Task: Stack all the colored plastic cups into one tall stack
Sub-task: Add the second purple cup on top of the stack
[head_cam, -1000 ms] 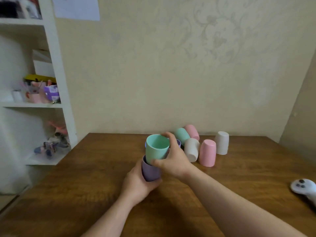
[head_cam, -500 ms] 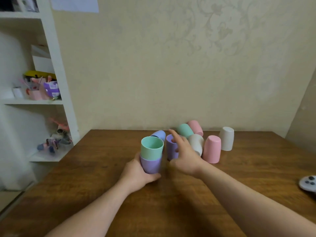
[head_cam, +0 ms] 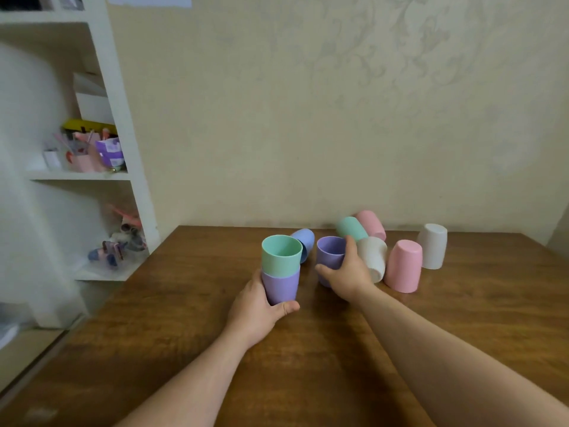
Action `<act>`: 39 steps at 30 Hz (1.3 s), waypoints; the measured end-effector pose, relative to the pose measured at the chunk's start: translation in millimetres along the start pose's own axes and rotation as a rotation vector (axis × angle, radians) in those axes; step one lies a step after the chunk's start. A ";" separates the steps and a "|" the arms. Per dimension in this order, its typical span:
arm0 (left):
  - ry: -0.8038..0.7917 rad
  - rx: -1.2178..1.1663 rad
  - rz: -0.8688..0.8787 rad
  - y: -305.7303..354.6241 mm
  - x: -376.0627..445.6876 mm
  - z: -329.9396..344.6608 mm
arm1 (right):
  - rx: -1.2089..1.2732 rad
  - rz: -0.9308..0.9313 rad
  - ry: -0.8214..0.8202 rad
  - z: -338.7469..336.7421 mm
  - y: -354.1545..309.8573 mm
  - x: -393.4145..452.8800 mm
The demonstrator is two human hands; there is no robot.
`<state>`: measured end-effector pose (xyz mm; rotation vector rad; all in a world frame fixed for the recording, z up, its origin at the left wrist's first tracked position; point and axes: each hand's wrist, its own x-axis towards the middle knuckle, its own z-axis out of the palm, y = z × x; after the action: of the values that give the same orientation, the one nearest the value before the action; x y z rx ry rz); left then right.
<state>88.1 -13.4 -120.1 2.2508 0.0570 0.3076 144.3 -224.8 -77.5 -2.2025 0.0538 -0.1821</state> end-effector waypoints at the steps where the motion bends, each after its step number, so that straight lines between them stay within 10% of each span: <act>1: 0.002 0.007 0.004 -0.8 0.1 0.0 | 0.001 -0.009 0.006 2.1 2.8 0.4; 16: -0.082 0.036 0.058 2.0 -3.5 -4.9 | 0.488 -0.275 0.005 -49.0 -107.0 -20.8; 39: -0.052 -0.209 -0.136 -2.4 5.2 -10.7 | 0.417 -0.235 -0.188 25.9 -82.3 -34.6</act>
<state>90.8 -3.1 -114.2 2.0356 0.1431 0.1728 111.8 -151.5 -30.5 -1.7952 -0.3218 -0.1045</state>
